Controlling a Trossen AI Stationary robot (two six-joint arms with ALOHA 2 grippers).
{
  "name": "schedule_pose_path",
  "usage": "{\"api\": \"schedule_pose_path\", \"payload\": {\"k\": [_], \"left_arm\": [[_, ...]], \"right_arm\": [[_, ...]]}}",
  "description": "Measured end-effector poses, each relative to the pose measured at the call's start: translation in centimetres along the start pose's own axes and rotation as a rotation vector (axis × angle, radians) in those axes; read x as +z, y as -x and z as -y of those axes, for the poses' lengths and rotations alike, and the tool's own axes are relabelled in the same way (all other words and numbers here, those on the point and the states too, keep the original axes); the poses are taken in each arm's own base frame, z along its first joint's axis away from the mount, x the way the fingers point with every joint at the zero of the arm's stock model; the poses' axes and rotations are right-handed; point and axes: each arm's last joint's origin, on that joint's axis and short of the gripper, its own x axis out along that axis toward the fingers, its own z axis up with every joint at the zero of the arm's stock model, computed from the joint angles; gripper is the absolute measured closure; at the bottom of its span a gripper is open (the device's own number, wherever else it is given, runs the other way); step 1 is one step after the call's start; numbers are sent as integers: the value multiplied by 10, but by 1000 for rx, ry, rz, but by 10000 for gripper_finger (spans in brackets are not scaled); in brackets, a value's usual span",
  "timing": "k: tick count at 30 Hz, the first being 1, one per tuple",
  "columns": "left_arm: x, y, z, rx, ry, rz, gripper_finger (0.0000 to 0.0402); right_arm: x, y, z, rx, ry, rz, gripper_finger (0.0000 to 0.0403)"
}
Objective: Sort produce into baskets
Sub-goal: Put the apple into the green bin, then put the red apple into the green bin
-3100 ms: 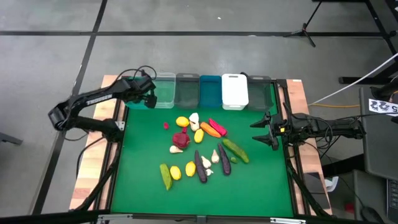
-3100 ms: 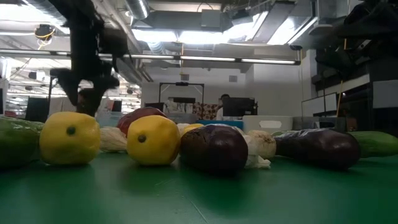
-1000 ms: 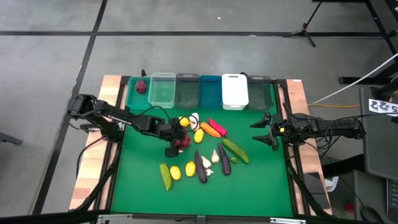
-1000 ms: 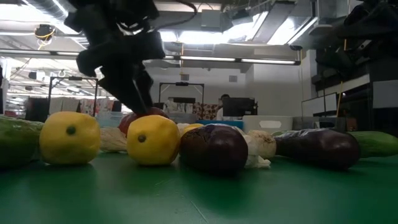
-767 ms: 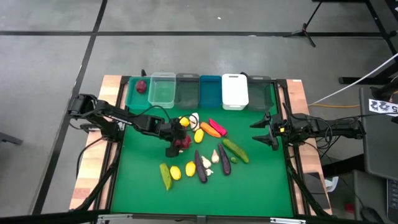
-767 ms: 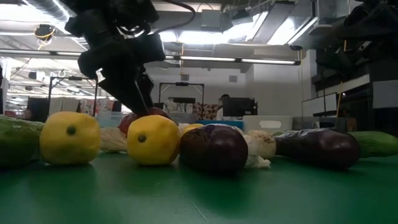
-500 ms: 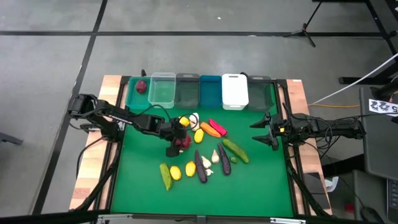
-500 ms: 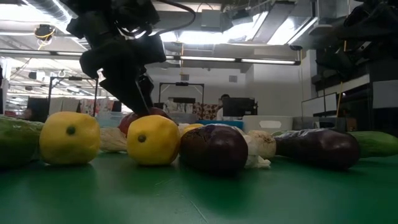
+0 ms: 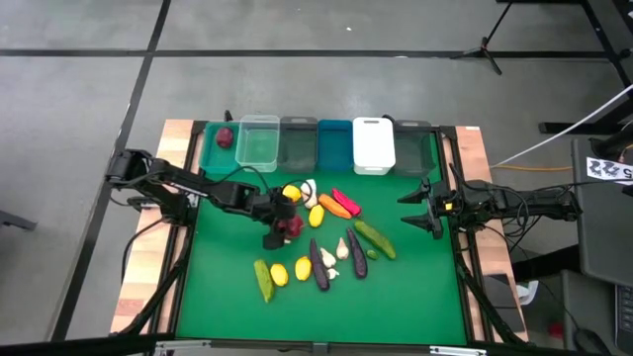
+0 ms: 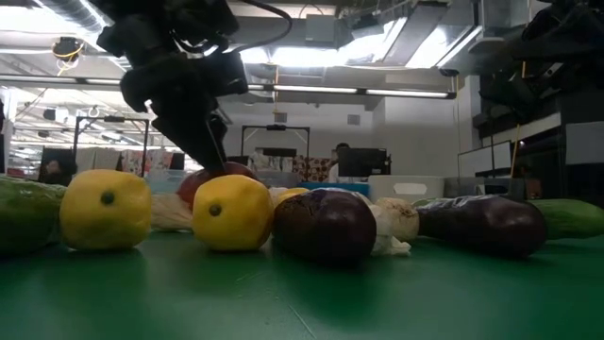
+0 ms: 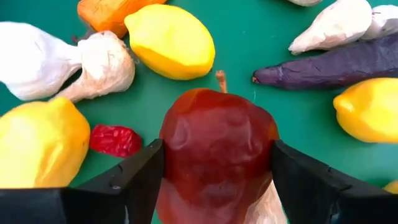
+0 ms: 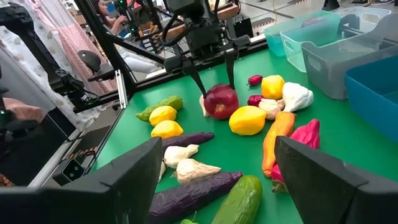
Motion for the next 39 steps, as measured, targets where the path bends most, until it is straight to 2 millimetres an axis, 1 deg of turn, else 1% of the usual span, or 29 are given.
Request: {"api": "schedule_pose_path", "payload": {"k": [3, 6, 12, 16, 22, 29, 34, 37, 39], "left_arm": [[0, 8, 0, 0, 5, 11, 154], [1, 16, -1, 13, 21, 37, 158], [4, 32, -5, 114, 73, 101, 159], [5, 42, -8, 176, 129, 145, 159], [1, 57, -12, 284, 227, 169, 159], [-3, 82, -17, 355, 349, 244, 168], [-3, 96, -17, 312, 376, 296, 185], [-3, 97, -14, 274, 390, 295, 186], [-4, 93, -10, 224, 342, 259, 181]], "right_arm": [[0, 0, 0, 0, 0, 0, 93], [0, 0, 0, 0, 0, 0, 93], [0, 0, 0, 0, 0, 0, 93], [0, 0, 0, 0, 0, 0, 93], [0, 0, 0, 0, 0, 0, 93], [0, 0, 0, 0, 0, 0, 93], [0, 0, 0, -1, 0, -1, 93], [0, 0, 0, 0, 0, -1, 93], [0, 0, 0, 0, 0, -1, 93]]}}
